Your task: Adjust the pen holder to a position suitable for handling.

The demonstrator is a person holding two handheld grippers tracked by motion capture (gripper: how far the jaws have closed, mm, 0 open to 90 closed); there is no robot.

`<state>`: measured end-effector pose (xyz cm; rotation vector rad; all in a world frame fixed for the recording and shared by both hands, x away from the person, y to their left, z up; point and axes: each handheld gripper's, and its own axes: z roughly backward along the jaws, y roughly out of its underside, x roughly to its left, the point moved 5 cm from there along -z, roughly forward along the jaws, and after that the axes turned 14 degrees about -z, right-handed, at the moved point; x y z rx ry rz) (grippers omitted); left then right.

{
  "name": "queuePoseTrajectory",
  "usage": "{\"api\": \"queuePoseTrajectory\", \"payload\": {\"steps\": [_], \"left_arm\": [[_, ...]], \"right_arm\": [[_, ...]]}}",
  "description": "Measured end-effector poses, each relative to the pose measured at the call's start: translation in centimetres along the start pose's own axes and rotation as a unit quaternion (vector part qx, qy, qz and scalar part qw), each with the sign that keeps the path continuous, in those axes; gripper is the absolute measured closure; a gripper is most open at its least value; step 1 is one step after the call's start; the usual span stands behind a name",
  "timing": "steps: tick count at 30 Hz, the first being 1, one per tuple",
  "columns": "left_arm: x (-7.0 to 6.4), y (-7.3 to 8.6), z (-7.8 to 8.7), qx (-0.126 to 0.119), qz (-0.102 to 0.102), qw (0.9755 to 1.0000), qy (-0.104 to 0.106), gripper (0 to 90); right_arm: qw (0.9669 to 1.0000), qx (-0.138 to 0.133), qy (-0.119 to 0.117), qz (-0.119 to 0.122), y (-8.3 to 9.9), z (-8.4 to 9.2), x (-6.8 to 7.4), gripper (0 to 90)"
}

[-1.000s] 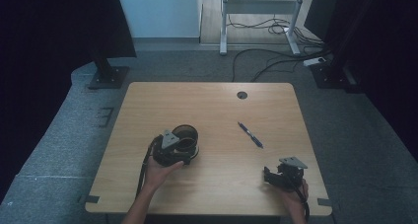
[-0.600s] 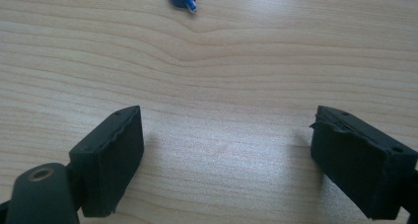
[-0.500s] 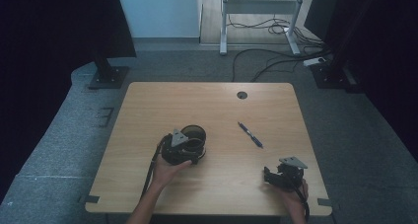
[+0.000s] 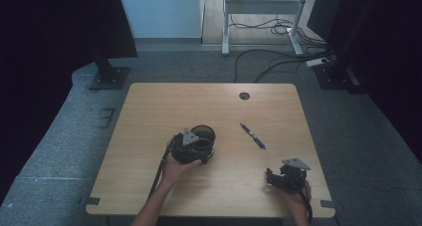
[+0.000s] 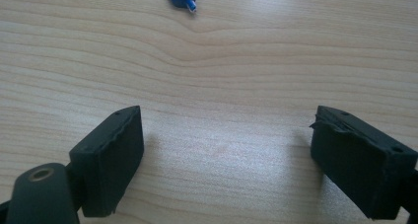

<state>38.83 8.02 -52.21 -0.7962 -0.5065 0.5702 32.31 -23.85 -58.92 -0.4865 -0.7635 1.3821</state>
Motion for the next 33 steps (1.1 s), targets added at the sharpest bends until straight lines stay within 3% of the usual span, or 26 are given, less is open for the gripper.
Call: {"api": "queuePoseTrajectory", "payload": {"steps": [16,33], "left_arm": [[-1.3,-0.2,-2.4,0.012,-0.001,0.9999,0.008,9.7],[-1.3,0.6,-2.8,0.011,0.017,0.9997,0.010,9.4]], "right_arm": [[1.0000,0.000,0.000,0.000,0.0,0.0,0.0,12.1],[1.0000,0.000,0.000,0.000,0.0,0.0,0.0,12.2]]}}
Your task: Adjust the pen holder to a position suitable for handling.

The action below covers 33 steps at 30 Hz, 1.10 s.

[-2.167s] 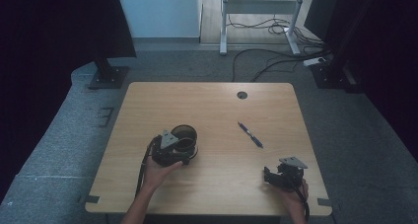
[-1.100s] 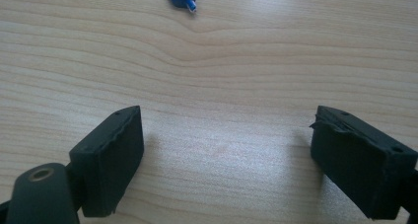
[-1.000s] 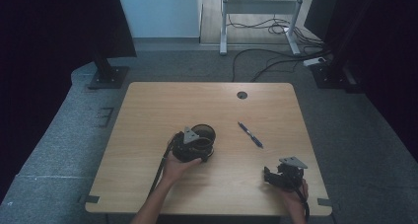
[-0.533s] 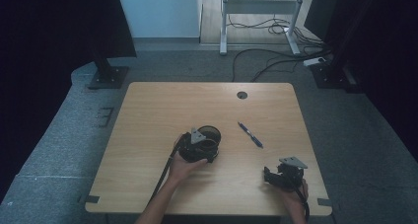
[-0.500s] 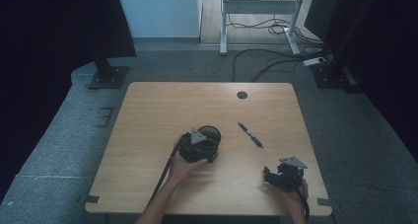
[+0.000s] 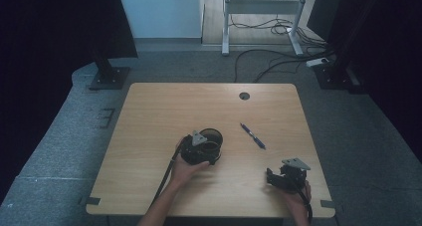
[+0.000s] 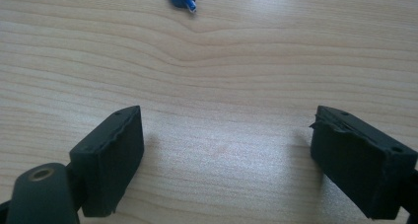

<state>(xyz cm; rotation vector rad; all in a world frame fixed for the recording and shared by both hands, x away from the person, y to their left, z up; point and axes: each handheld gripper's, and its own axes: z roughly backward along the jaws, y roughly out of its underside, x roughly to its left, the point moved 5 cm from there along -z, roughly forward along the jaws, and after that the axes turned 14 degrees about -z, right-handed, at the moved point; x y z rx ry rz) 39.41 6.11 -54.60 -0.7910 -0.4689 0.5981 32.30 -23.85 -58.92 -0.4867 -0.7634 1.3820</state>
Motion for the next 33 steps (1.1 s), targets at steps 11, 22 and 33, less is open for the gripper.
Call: {"api": "queuePoseTrajectory", "payload": {"steps": [11,22,33], "left_arm": [[0.0,0.0,0.3,-0.012,0.002,0.9999,0.000,6.1],[-0.3,0.9,1.8,-0.032,0.004,0.9993,0.020,4.4],[-0.8,1.8,3.4,-0.031,-0.007,0.9993,0.017,5.6]], "right_arm": [[1.0000,0.000,0.000,0.000,0.0,0.0,0.0,12.2],[1.0000,0.000,0.000,0.000,0.0,0.0,0.0,12.2],[1.0000,0.000,0.000,0.000,0.0,0.0,0.0,12.2]]}}
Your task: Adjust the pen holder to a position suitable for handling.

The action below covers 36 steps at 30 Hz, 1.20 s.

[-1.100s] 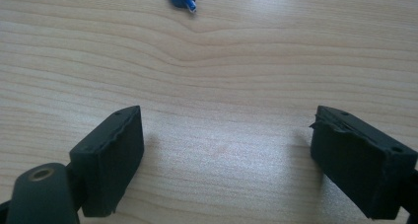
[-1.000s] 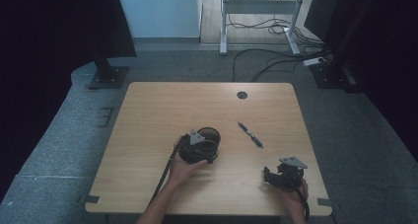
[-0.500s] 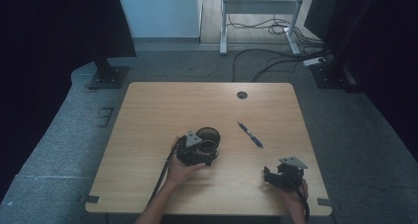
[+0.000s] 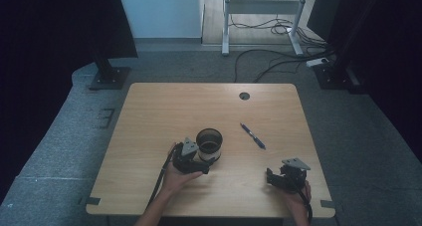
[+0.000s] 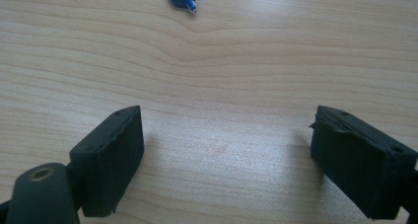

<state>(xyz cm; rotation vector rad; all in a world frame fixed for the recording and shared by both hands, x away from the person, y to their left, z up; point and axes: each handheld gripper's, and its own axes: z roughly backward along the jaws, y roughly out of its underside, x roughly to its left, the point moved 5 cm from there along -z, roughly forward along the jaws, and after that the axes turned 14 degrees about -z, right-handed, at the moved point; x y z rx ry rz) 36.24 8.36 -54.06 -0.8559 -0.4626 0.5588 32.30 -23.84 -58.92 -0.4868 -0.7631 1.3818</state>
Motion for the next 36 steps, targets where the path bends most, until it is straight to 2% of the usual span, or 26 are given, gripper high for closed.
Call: {"api": "queuePoseTrajectory", "payload": {"steps": [5,14,19,22,26,28,36], "left_arm": [[-0.2,0.7,1.1,0.010,-0.002,0.9999,-0.008,7.0],[0.0,1.7,3.0,0.005,0.004,0.9998,-0.021,9.4],[0.2,3.0,4.2,0.010,0.003,0.9996,-0.026,11.9],[0.7,4.4,4.9,0.012,0.016,0.9993,-0.031,13.4],[1.2,5.3,5.2,0.021,0.022,0.9989,-0.034,14.0],[2.0,5.9,5.4,0.025,0.038,0.9984,-0.035,14.4],[2.2,6.8,5.3,0.036,0.044,0.9977,-0.038,15.0]], "right_arm": [[1.0000,0.000,0.000,0.000,0.0,0.0,0.0,12.2],[1.0000,0.000,0.000,0.000,0.0,0.0,0.0,12.3],[1.0000,-0.001,0.000,0.001,0.0,0.0,0.0,12.3],[1.0000,0.000,0.000,0.000,0.0,0.0,0.0,12.4],[1.0000,0.000,0.000,0.000,0.0,0.0,0.0,12.4],[1.0000,0.000,0.000,0.000,0.0,0.0,0.0,12.4],[1.0000,-0.001,0.001,0.000,0.0,0.0,0.0,12.4]]}}
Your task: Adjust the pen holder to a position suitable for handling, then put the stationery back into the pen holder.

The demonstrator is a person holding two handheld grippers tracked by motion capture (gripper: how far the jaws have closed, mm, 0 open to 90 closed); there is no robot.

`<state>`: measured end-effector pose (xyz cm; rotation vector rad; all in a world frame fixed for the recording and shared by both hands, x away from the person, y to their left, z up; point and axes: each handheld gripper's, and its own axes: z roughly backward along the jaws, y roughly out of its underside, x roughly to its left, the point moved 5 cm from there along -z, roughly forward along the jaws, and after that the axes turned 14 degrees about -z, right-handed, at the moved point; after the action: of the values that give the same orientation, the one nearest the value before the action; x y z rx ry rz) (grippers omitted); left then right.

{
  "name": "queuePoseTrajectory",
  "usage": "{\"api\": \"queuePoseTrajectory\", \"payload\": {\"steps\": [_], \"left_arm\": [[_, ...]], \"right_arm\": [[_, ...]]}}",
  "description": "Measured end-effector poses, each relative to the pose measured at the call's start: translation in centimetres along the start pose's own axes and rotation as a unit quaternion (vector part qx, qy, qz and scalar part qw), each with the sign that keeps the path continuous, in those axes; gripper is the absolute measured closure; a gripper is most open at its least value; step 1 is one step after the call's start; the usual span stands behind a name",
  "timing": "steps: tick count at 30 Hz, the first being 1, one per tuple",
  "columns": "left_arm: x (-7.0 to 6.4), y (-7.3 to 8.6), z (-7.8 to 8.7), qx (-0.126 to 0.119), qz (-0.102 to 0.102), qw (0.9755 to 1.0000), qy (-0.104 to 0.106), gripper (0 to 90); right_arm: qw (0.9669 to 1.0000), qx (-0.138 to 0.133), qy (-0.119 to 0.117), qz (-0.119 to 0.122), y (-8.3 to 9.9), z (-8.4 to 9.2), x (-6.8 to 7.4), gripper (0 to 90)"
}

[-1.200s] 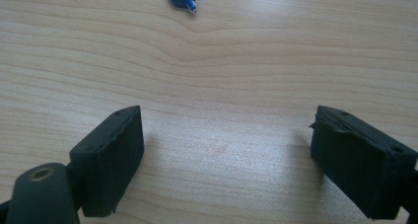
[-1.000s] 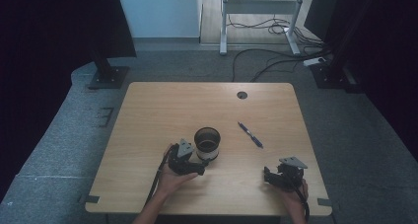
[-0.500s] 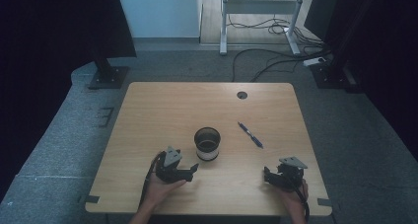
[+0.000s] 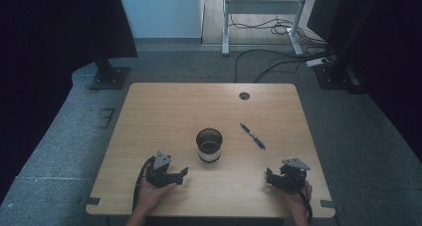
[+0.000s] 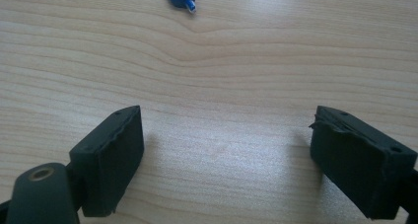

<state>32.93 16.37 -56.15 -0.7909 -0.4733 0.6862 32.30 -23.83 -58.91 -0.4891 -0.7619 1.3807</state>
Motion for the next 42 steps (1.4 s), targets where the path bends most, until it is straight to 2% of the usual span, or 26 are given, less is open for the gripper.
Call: {"api": "queuePoseTrajectory", "payload": {"steps": [5,10,12,13,16,17,22,23,27,28,32,36,39,42], "left_arm": [[0.1,0.1,0.1,-0.002,0.003,1.0000,0.001,15.0],[0.2,0.5,0.0,0.004,0.003,1.0000,0.008,15.8],[0.2,0.7,-0.2,0.012,0.003,0.9999,0.004,16.3],[0.2,0.7,-0.2,0.012,0.003,0.9999,0.004,15.8],[0.2,0.6,0.1,0.005,0.008,0.9999,0.005,15.4],[0.3,0.5,0.4,-0.003,0.014,0.9999,0.006,15.5],[0.7,0.5,0.9,-0.009,0.018,0.9998,0.003,15.6],[0.8,0.5,1.0,-0.009,0.020,0.9998,0.002,15.8],[0.9,0.5,1.0,-0.011,0.022,0.9997,0.004,16.0],[0.8,0.6,0.9,-0.008,0.021,0.9997,0.006,16.1],[0.7,0.6,0.8,-0.008,0.021,0.9997,0.009,16.1],[0.6,0.6,0.8,-0.009,0.023,0.9996,0.013,16.2],[0.5,0.5,0.6,-0.008,0.018,0.9997,0.018,16.2],[0.3,0.5,0.4,-0.007,0.012,0.9996,0.024,16.4]], "right_arm": [[1.0000,-0.002,0.004,-0.001,0.0,0.0,-0.1,13.3],[0.9997,-0.022,0.003,0.005,-0.2,0.3,0.0,20.7],[0.9992,-0.039,-0.013,-0.003,-0.7,0.9,0.3,23.8],[0.9992,-0.039,-0.013,-0.003,-0.7,0.9,0.3,23.8],[0.9974,-0.061,-0.039,-0.004,-1.2,1.8,0.9,26.5],[0.9962,-0.070,-0.052,0.002,-1.5,2.1,1.5,27.9],[0.9952,-0.070,-0.068,0.011,-2.3,2.1,2.7,29.9],[0.9942,-0.073,-0.078,0.012,-2.9,1.9,3.3,31.4],[0.9934,-0.073,-0.085,0.022,-4.0,1.6,4.3,33.7],[0.9934,-0.072,-0.083,0.032,-4.7,1.2,5.0,34.7],[0.9934,-0.065,-0.083,0.045,-6.2,0.2,5.8,38.4],[0.9938,-0.057,-0.082,0.049,-6.9,-0.7,6.1,40.7],[0.9941,-0.047,-0.077,0.061,-7.5,-1.6,6.3,42.7],[0.9946,-0.037,-0.074,0.063,-8.1,-2.5,6.4,43.9]]}}
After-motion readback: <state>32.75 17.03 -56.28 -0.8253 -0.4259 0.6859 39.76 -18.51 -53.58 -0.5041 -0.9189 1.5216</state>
